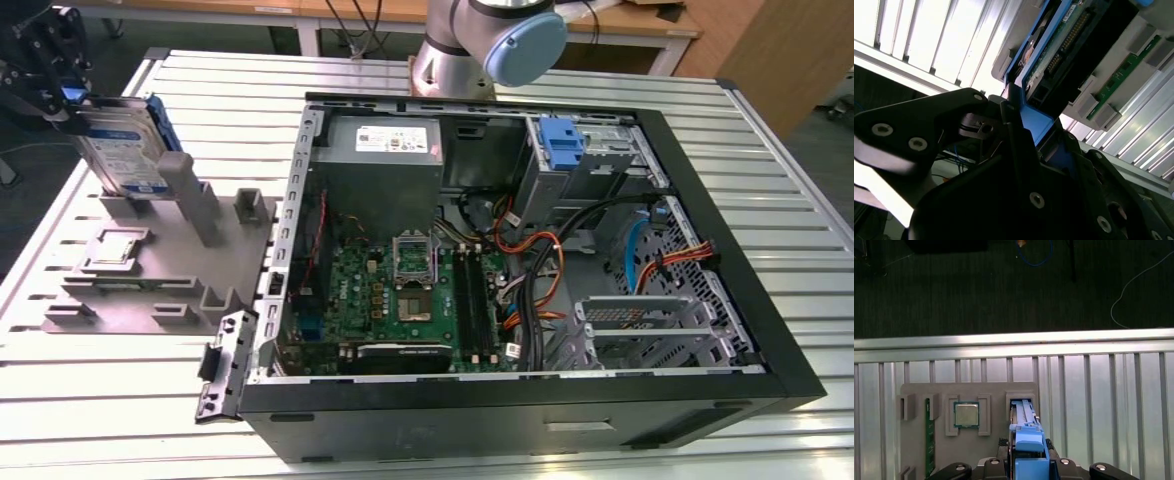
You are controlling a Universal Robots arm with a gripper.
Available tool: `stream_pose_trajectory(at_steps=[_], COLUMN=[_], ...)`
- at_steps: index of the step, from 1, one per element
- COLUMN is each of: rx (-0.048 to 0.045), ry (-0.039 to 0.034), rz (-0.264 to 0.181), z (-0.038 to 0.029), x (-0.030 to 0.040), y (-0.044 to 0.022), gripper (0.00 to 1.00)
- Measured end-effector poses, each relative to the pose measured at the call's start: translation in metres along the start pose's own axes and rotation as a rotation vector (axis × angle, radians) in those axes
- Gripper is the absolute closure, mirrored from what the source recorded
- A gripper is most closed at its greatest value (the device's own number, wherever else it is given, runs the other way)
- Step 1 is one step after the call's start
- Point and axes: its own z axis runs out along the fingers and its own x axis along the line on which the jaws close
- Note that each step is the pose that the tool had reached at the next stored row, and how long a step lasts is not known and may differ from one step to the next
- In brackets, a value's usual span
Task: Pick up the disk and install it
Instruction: 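Pick up the disk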
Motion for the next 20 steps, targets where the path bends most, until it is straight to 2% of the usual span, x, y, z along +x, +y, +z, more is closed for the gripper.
stream_pose_trajectory(at_steps=[5,7,17,20], rx=[0.0,0.0001,0.0,0.0001], ry=[-0.0001,-0.0001,-0.0001,-0.0001], rz=[0.0,0.0,0.0,0.0], z=[-0.0009,-0.0046,-0.0046,-0.0046], x=[0.0,0.0,0.0001,0.0002], y=[0.0,0.0006,0.0019,0.0048], gripper=[0.64,0.64,0.64,0.64])
